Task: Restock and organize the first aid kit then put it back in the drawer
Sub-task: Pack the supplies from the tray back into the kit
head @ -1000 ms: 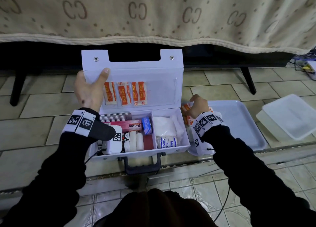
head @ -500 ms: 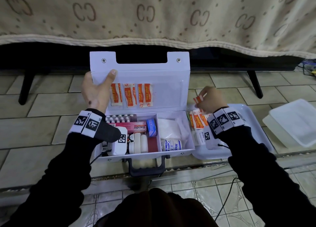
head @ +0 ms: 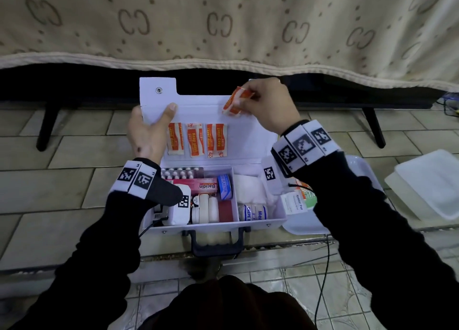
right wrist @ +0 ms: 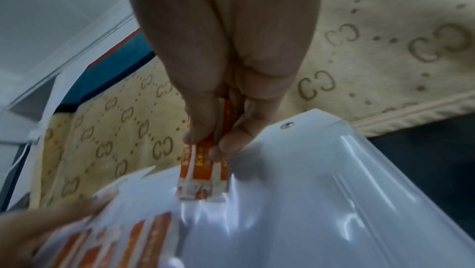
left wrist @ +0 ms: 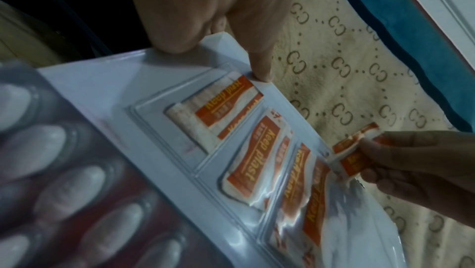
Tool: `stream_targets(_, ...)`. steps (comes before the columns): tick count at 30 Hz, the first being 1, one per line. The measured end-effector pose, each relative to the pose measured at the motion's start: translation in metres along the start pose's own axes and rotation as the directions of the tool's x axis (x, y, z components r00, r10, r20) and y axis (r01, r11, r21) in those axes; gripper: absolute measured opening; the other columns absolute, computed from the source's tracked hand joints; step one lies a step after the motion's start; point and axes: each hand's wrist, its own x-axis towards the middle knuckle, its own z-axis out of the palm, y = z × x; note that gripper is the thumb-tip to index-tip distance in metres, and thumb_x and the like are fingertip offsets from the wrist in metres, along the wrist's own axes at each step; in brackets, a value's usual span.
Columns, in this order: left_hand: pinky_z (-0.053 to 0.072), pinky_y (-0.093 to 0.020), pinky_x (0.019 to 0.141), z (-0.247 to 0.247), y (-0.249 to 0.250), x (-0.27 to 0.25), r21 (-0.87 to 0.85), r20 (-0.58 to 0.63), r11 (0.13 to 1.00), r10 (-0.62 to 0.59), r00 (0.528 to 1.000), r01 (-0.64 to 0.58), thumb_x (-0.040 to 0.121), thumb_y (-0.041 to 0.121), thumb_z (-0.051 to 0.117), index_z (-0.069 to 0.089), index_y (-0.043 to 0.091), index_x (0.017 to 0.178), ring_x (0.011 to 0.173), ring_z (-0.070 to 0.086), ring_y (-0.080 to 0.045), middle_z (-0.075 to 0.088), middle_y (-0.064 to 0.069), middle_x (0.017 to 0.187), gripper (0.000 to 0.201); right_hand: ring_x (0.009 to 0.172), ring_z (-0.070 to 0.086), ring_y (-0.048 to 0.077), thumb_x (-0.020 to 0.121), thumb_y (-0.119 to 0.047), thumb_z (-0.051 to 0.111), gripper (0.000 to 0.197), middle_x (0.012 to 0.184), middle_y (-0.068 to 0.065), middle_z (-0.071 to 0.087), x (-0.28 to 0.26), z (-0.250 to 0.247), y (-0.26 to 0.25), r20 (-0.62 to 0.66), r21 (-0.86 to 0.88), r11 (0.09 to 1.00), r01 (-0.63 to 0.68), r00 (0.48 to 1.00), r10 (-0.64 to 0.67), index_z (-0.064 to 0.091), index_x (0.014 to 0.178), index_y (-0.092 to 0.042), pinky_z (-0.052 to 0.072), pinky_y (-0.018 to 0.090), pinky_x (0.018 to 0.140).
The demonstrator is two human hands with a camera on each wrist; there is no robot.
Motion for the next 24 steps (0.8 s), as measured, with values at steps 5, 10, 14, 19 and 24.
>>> stream_targets(5, 0.051, -0.017, 0.071, -0.001, -0.001, 0.002, 0.022, 0.003, 1.000, 0.002, 1.000, -0.002, 0.077, 0.033, 0.074, 0.061, 0.010, 0.107, 0.088, 0.065, -0.006, 0.068, 0.003, 0.102, 0.039, 0.089, 0.054, 0.022, 0.085, -0.016, 0.064, 0.016, 0.088, 0.009, 0.065, 0.007, 0.014, -0.005, 0.144, -0.274, 0.962, 0.024, 0.989, 0.016, 0.069, 0.097, -0.006, 0.046, 0.024, 0.071)
stream_targets(10, 0.049, -0.010, 0.059, -0.001, -0.001, 0.002, 0.031, 0.017, 1.000, 0.006, 1.000, -0.007, 0.078, 0.032, 0.073, 0.060, 0.011, 0.103, 0.081, 0.064, 0.000, 0.067, 0.005, 0.096, 0.036, 0.090, 0.061, 0.024, 0.088, -0.016, 0.061, 0.017, 0.091, 0.007, 0.063, 0.000, 0.025, -0.005, 0.179, -0.301, 0.953, 0.040, 0.984, 0.015, 0.070, 0.101, -0.010, 0.048, 0.028, 0.079)
stream_targets(14, 0.049, -0.010, 0.060, -0.002, 0.001, 0.002, 0.041, 0.016, 0.999, -0.012, 1.000, 0.011, 0.079, 0.032, 0.073, 0.060, 0.010, 0.104, 0.082, 0.064, -0.001, 0.066, 0.005, 0.097, 0.036, 0.095, 0.059, 0.032, 0.089, -0.013, 0.053, 0.013, 0.099, 0.015, 0.065, -0.004, 0.031, -0.001, 0.193, -0.317, 0.947, 0.041, 0.981, 0.022, 0.063, 0.096, -0.015, 0.048, 0.044, 0.088)
stream_targets(19, 0.043, -0.028, 0.090, -0.001, 0.017, -0.005, 0.304, -0.029, 0.953, 0.015, 0.999, -0.005, 0.080, 0.035, 0.071, 0.043, 0.008, 0.127, 0.114, 0.051, -0.019, 0.050, -0.006, 0.126, 0.061, 0.103, 0.057, 0.029, 0.090, -0.006, 0.047, 0.020, 0.102, 0.014, 0.067, -0.010, 0.031, 0.001, 0.201, -0.261, 0.965, 0.027, 0.979, 0.027, 0.064, 0.100, -0.008, 0.046, 0.044, 0.092)
stream_targets(24, 0.032, -0.038, 0.096, 0.001, 0.040, -0.029, 0.531, 0.302, 0.642, 0.467, 0.831, -0.554, 0.087, 0.031, 0.061, 0.058, 0.019, 0.119, 0.114, 0.046, -0.027, 0.055, -0.006, 0.120, 0.034, 0.105, 0.057, 0.026, 0.089, 0.000, 0.043, 0.026, 0.099, 0.010, 0.070, -0.013, 0.027, 0.002, 0.207, -0.211, 0.977, 0.035, 0.978, 0.010, 0.065, 0.100, -0.008, 0.048, 0.041, 0.091)
